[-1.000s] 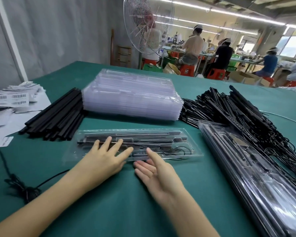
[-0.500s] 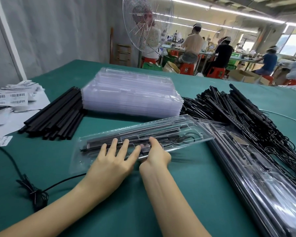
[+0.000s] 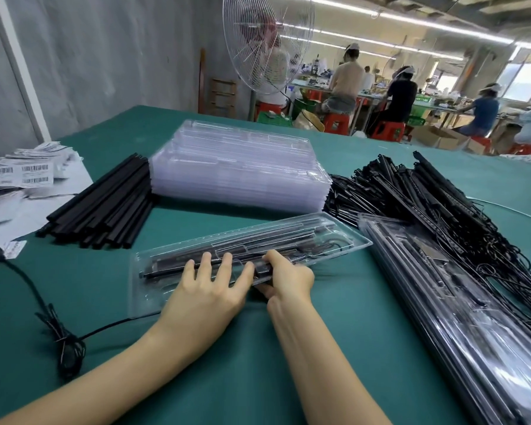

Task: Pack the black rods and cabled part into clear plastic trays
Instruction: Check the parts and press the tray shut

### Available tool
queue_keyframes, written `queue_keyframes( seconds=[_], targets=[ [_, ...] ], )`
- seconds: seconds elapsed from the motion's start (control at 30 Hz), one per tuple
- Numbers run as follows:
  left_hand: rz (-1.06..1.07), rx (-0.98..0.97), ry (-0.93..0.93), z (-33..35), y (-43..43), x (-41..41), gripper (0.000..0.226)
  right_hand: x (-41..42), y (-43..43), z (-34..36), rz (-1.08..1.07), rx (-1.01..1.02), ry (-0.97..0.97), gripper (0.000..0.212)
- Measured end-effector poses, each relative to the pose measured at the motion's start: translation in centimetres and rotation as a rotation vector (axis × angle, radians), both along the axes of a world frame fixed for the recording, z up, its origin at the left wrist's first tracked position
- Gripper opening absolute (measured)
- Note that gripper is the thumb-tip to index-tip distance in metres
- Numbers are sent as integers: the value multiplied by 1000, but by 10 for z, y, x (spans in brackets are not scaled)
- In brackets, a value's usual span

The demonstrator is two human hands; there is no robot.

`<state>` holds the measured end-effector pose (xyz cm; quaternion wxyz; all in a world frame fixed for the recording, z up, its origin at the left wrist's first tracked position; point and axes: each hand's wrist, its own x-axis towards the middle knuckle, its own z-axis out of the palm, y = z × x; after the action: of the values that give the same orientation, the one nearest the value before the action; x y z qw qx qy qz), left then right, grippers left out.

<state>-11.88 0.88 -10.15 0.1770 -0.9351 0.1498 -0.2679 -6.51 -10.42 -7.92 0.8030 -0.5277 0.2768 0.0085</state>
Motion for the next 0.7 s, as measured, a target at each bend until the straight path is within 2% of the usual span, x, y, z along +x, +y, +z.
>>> queue_keyframes(
  seconds=[0.2, 0.27, 0.37, 0.43, 0.47, 0.53, 0.57, 0.6, 0.63, 0.7],
  targets=[
    [25, -41, -2, 5, -2, -2, 33, 2, 4, 0, -30, -22, -8, 18],
    [12, -78, -10, 8, -4, -4, 36, 2, 3, -3, -37, -39, -6, 17],
    [18, -158, 26, 12, -6, -10, 29, 2, 3, -4, -54, -49, -1, 19],
    [21, -274, 142, 18, -8, -15, 40, 2, 3, -4, -66, -41, -4, 20],
    [33, -395, 248, 22, -7, -15, 49, 2, 2, -3, -64, -32, -10, 20],
    [94, -655, 605, 41, 4, -6, 78, 0, 1, -2, -40, 0, -45, 20],
    [109, -746, 721, 50, 12, 3, 94, 0, 0, -1, -23, 22, -70, 20],
    [128, -772, 728, 57, 19, 17, 101, -1, 0, 0, -8, 50, -98, 19],
    [154, -746, 669, 65, 24, 33, 99, -1, 0, 0, 1, 76, -119, 18],
    [253, -588, 490, 70, 31, 69, 79, -3, 0, -1, -3, 100, -132, 19]
  ],
)
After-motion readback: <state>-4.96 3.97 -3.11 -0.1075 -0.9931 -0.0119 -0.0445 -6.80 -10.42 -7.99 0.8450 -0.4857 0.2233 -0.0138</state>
